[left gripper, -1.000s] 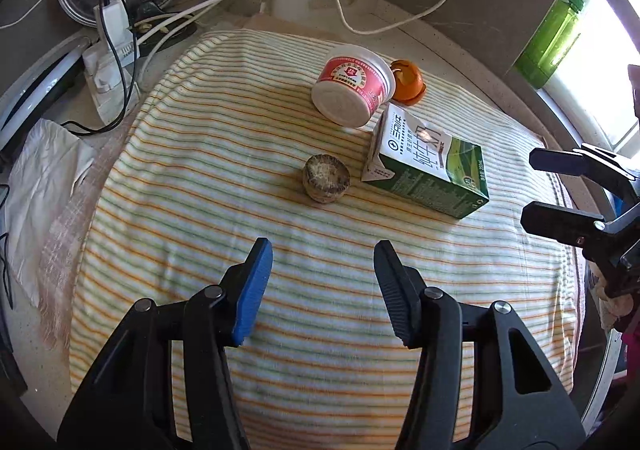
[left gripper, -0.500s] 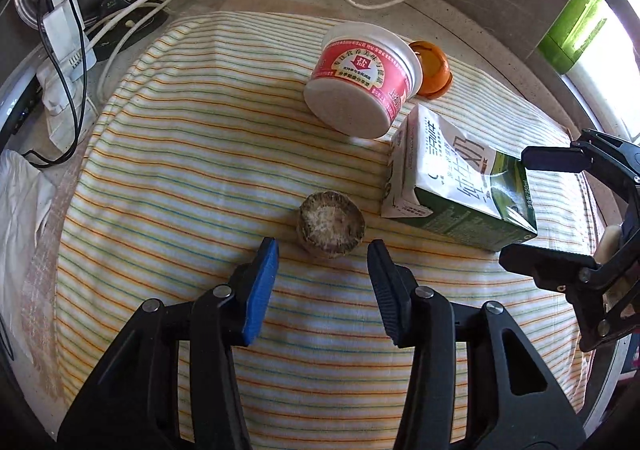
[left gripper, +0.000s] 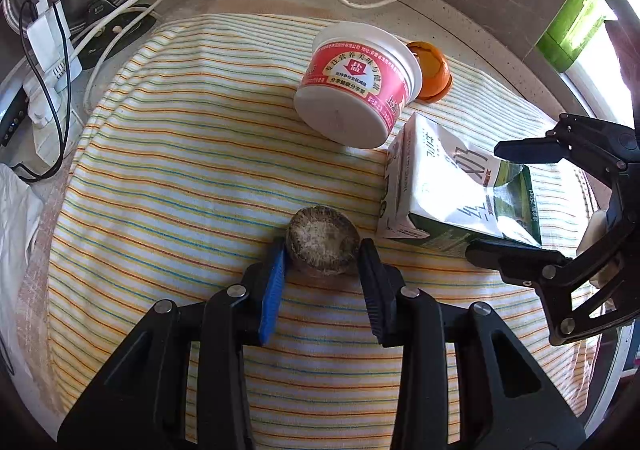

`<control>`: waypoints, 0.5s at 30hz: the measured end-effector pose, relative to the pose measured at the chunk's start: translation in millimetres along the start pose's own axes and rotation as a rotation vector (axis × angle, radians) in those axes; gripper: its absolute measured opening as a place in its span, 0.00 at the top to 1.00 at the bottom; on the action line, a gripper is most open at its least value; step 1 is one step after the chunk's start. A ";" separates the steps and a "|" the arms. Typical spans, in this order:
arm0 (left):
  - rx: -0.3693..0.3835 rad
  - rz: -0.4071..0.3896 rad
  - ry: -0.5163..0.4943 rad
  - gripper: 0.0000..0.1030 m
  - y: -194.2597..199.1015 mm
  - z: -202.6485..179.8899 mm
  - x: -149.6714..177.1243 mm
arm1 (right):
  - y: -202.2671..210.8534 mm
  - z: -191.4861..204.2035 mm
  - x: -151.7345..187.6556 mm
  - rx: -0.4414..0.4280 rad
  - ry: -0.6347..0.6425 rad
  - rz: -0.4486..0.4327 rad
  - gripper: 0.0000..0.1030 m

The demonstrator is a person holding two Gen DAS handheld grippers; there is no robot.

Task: Collect trash
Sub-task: 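Grasp the round brown disc with the left tool while the right tool grasps the milk carton, then lift the disc and carton and carry them toward the basket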

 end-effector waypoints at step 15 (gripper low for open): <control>-0.033 -0.020 0.043 0.66 19.2 15.8 14.6 | -12.1 14.2 -7.2 -0.003 -0.009 0.019 0.39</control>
Point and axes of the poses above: each gripper's, at about its wrist camera, not at the fingertips, and y roughly against the way its jaws point, z to its left, x to its underside, the point moved 2 cm from there along -y, roughly the way its jaws point, and after that the axes turned 10 degrees about -y, right-handed, at the moved point
